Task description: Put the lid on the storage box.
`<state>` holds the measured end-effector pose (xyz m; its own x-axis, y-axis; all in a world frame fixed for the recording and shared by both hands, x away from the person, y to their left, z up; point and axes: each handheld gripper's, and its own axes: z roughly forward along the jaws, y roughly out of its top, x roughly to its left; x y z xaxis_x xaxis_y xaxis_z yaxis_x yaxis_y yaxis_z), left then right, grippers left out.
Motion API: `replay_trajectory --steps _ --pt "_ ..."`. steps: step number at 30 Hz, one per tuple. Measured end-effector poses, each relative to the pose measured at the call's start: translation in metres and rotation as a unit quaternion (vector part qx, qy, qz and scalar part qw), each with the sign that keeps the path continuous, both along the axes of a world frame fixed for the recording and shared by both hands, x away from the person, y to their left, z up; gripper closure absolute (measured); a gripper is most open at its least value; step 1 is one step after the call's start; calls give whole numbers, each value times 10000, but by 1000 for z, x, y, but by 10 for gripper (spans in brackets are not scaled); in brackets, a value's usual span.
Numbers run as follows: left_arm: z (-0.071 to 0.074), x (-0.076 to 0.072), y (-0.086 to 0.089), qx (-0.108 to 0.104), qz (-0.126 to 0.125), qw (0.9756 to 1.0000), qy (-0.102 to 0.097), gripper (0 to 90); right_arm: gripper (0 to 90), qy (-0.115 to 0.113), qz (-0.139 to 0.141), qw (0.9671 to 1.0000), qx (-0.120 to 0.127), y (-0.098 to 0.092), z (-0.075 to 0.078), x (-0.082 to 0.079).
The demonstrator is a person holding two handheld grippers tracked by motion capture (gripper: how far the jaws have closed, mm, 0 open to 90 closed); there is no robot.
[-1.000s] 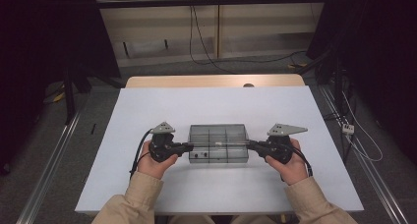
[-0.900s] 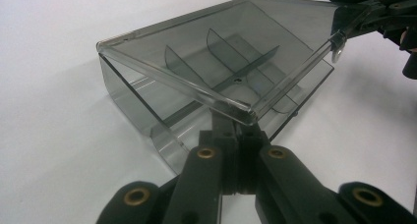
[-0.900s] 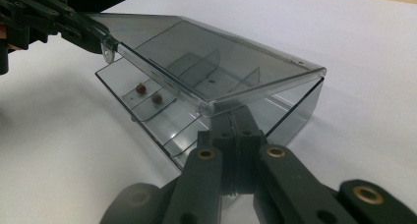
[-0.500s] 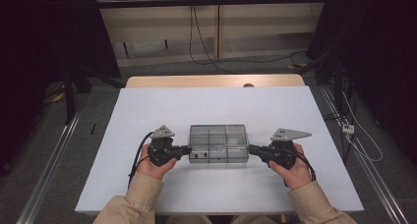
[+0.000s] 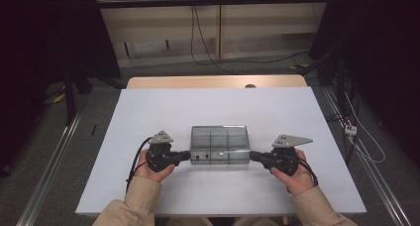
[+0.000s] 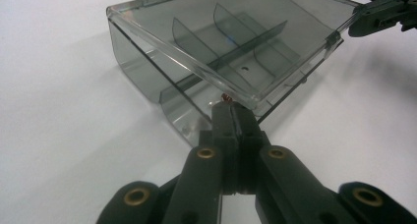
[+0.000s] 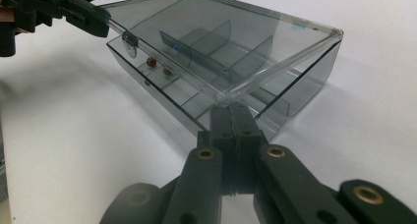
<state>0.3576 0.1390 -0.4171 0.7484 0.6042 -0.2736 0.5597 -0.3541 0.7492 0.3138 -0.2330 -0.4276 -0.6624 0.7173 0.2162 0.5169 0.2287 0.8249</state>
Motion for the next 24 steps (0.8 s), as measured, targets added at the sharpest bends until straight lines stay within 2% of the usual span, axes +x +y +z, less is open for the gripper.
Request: replay_trajectory --steps 7,8,11,13,15,17,20,24 --pt "-3 -6 5 74 -40 10000 -5 900 899 25 -41 9999 -107 -3 -5 -4" --pt "-3 -7 6 24 -4 10000 -20 885 887 34 -58 9999 -118 -4 -5 -5" --pt "-3 -9 12 34 78 9999 -59 782 808 19 -104 9998 -157 -8 -6 -6" --pt "-2 -10 15 70 126 9998 -155 608 709 -52 -167 9997 -144 -10 -5 -8" --pt "-2 -11 20 6 161 9997 -166 534 608 -108 -209 9996 -137 -13 -4 -10" --pt "-2 -11 25 -3 245 9995 -181 404 515 -155 -211 9996 -131 -16 -3 -11" --pt "-2 -11 34 13 281 9992 -270 327 402 -227 -285 9993 -111 -21 -2 -13" --pt "-4 -13 46 -11 372 9989 -289 252 334 -250 -425 9987 -139 -28 -3 -16"
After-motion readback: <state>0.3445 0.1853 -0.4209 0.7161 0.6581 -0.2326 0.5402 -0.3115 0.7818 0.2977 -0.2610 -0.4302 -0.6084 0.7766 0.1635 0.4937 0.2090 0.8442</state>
